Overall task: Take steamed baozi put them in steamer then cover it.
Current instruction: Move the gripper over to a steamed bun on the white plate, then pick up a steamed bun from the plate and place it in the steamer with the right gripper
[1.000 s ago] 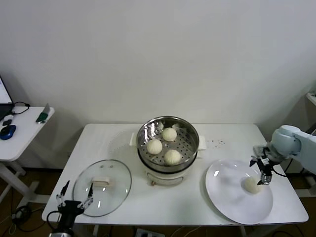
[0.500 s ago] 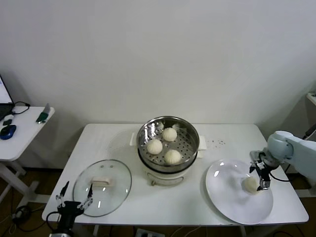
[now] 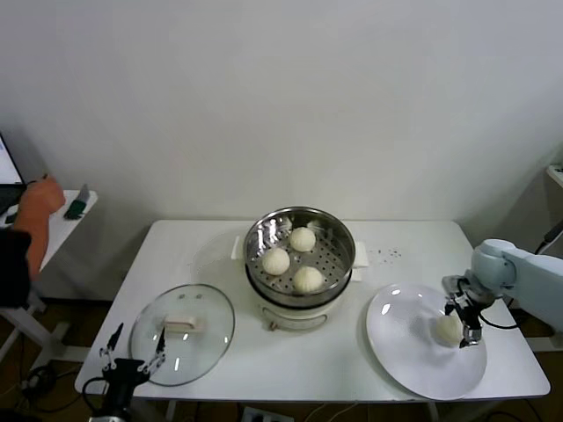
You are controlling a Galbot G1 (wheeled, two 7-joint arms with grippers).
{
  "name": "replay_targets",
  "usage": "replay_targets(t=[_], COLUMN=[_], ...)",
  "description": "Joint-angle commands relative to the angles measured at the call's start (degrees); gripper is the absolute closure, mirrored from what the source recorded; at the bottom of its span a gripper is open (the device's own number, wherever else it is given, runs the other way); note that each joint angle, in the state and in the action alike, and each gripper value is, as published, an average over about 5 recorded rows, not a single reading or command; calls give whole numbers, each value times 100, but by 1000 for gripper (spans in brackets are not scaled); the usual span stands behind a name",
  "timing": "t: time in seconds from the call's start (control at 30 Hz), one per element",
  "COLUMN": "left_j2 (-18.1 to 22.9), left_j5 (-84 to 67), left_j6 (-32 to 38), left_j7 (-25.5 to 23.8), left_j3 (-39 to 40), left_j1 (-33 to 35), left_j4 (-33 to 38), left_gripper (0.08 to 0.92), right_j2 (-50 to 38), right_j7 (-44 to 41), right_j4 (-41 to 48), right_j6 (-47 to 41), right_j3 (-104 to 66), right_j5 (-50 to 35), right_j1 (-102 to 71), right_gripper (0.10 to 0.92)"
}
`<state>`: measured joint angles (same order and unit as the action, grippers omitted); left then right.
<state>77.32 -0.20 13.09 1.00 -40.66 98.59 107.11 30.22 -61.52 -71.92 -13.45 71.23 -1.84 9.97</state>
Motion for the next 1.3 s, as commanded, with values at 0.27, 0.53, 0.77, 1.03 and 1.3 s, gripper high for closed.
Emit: replay_targets(t=[0.27,0.53,0.77,1.03,1.3], left_j2=[2,-2,5,28,19], left_j5=[5,1,-10,1,80], left_j6=[15,17,31,90,108], left_j7=[-1,0,-3,-9,-19], left_j3=[-7,-18,0,103,300], left_j1=[8,19,13,24,-11], left_j4=[-5,22,46,67,96], left_gripper=[177,177,177,177,177], right_j2=[142,105,184,919,2171], right_j7=[7,27,63,56,43], right_j4=[244,162,135,374,609], right_j6=[71,67,-4,-100,-295], right_j3=[-39,-18,612,2019,2898], right_j5=[175,80,-555,-2188,-3774], right_j1=[-75,29,1093,3429,4720], right_gripper=[280,393,406,403,400])
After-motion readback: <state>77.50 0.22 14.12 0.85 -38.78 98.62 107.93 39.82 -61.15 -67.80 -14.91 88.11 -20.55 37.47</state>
